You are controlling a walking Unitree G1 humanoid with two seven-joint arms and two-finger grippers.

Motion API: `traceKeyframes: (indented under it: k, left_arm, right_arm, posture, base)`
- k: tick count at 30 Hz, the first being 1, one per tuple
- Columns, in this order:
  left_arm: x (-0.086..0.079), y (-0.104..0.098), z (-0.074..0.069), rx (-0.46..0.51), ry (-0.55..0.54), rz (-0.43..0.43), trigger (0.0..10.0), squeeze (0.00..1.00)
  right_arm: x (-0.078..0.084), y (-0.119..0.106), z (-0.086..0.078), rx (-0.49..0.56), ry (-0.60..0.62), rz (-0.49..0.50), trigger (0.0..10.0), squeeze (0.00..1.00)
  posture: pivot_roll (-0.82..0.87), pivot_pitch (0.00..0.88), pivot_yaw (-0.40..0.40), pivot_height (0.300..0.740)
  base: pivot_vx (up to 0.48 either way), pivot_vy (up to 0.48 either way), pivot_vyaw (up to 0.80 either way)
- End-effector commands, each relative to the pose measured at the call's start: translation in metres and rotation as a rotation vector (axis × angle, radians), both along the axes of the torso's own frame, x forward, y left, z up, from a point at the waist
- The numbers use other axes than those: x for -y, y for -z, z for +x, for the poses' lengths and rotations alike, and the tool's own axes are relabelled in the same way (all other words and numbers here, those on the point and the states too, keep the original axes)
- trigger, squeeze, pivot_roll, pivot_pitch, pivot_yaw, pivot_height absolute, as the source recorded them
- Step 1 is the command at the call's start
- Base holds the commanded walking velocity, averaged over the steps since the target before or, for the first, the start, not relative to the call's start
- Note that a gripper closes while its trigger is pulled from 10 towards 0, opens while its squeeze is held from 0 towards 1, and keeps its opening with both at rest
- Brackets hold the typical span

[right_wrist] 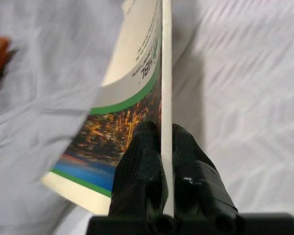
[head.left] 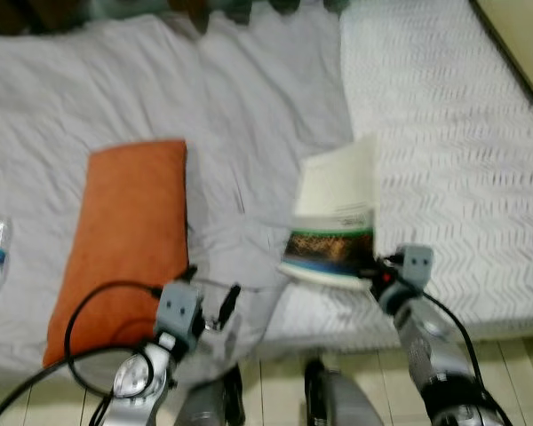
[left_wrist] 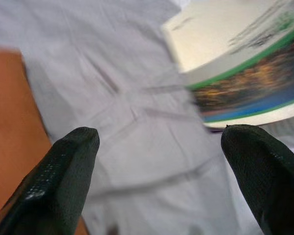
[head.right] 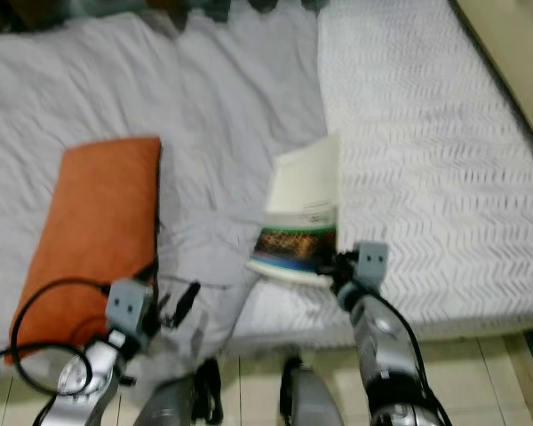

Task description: Clean up the room

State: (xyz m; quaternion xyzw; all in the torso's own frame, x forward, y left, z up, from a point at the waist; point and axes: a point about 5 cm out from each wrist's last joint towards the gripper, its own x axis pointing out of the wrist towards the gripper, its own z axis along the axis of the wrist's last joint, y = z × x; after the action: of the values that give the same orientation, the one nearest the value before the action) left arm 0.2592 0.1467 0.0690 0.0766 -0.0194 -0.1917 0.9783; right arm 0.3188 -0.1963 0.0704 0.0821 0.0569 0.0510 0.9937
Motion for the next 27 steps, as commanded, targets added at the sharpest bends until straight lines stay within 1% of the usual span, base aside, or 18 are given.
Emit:
traceKeyframes:
  k: [1,3,4,5,6,7,9,10,11,12,14,17,19,21,23,24,25,27]
  left_arm:
    - [-0.001,0.012,-0.001,-0.071,-0.041,0.010,10.0,0.00]
    - [0.003,0.009,0.006,-0.057,-0.056,-0.015,10.0,0.00]
    - [0.003,0.009,0.006,-0.057,-0.056,-0.015,10.0,0.00]
    - [0.002,0.003,0.007,-0.011,-0.083,-0.022,10.0,0.00]
    - [0.002,0.003,0.007,-0.011,-0.083,-0.022,10.0,0.00]
    - [-0.002,-0.003,0.005,0.016,-0.120,-0.047,10.0,0.00]
    - [-0.005,-0.008,0.005,0.022,-0.154,-0.104,10.0,0.00]
    - [-0.005,-0.008,0.005,0.022,-0.154,-0.104,10.0,0.00]
    - [-0.007,-0.013,0.004,0.037,-0.174,-0.147,10.0,0.00]
    - [-0.007,-0.013,0.004,0.037,-0.174,-0.147,10.0,0.00]
    - [-0.009,-0.015,0.002,0.059,-0.189,-0.146,10.0,0.00]
    - [-0.012,-0.011,-0.002,0.054,-0.214,-0.147,10.0,0.00]
    - [-0.012,-0.007,-0.004,0.049,-0.231,-0.131,10.0,0.00]
    - [-0.009,-0.006,-0.001,0.031,-0.225,-0.175,10.0,0.00]
    - [-0.004,-0.006,0.005,0.024,-0.214,-0.158,10.0,0.00]
    - [-0.004,-0.006,0.005,0.024,-0.214,-0.158,10.0,0.00]
    - [-0.001,-0.007,0.009,0.021,-0.189,-0.146,10.0,0.00]
    - [0.000,-0.007,0.010,0.020,-0.184,-0.148,10.0,0.00]
  right_arm:
    - [0.006,-0.006,-0.011,0.064,0.069,-0.133,0.0,0.00]
    - [0.006,-0.007,-0.023,0.102,0.090,-0.228,0.0,0.00]
    - [0.006,-0.007,-0.023,0.102,0.090,-0.228,0.0,0.00]
    - [0.008,-0.005,-0.033,0.119,0.098,-0.298,0.0,0.00]
    - [0.008,-0.005,-0.033,0.119,0.098,-0.298,0.0,0.00]
    - [0.013,-0.006,-0.046,0.149,0.119,-0.377,0.0,0.00]
    - [0.018,-0.008,-0.061,0.180,0.133,-0.457,0.0,0.00]
    - [0.018,-0.008,-0.061,0.180,0.133,-0.457,0.0,0.00]
    - [0.025,-0.006,-0.075,0.180,0.147,-0.514,0.0,0.00]
    - [0.025,-0.006,-0.075,0.180,0.147,-0.514,0.0,0.00]
    - [0.029,0.000,-0.087,0.148,0.150,-0.547,0.0,0.00]
    - [0.028,0.006,-0.092,0.107,0.126,-0.529,0.0,0.00]
    - [0.027,0.010,-0.091,0.079,0.105,-0.514,0.0,0.00]
    - [0.024,0.013,-0.086,0.056,0.083,-0.491,0.0,0.00]
    - [0.019,0.015,-0.079,0.040,0.057,-0.468,0.0,0.00]
    - [0.019,0.015,-0.079,0.040,0.057,-0.468,0.0,0.00]
    - [0.017,0.017,-0.074,0.022,0.054,-0.441,0.0,0.00]
    - [0.016,0.018,-0.072,0.014,0.051,-0.436,0.0,0.00]
  posture:
    - [-0.03,0.024,0.031,0.740]
    - [-0.05,0.000,0.029,0.740]
    - [-0.05,0.000,0.029,0.740]
    - [-0.06,0.000,0.023,0.740]
    - [-0.06,0.000,0.023,0.740]
    - [-0.06,0.000,0.014,0.740]
    - [-0.06,0.000,0.005,0.740]
    - [-0.06,0.000,0.005,0.740]
    - [-0.06,0.000,-0.003,0.740]
    - [-0.06,0.000,-0.003,0.740]
    - [-0.09,0.000,-0.023,0.740]
    - [-0.11,0.000,-0.037,0.740]
    - [-0.10,0.000,-0.048,0.740]
    - [-0.10,0.000,-0.050,0.740]
    - [-0.11,0.000,-0.033,0.740]
    - [-0.11,0.000,-0.033,0.740]
    - [-0.11,0.000,-0.024,0.740]
    - [-0.11,0.000,-0.022,0.740]
  base:
    - [0.000,0.000,0.00]
    - [0.000,0.000,0.00]
    - [0.000,0.000,0.00]
    - [0.000,0.000,0.00]
    - [0.000,0.000,0.00]
    - [0.000,0.000,0.00]
    - [0.000,0.000,0.00]
    - [0.000,0.000,0.00]
    - [0.000,0.000,0.00]
    - [0.000,0.000,0.00]
    - [0.000,0.000,0.00]
    - [0.000,0.000,0.00]
    - [0.000,0.000,0.00]
    - [0.000,-0.247,0.00]
    - [0.000,-0.480,0.00]
    - [0.000,-0.480,0.00]
    - [0.000,-0.480,0.00]
    - [0.000,-0.480,0.00]
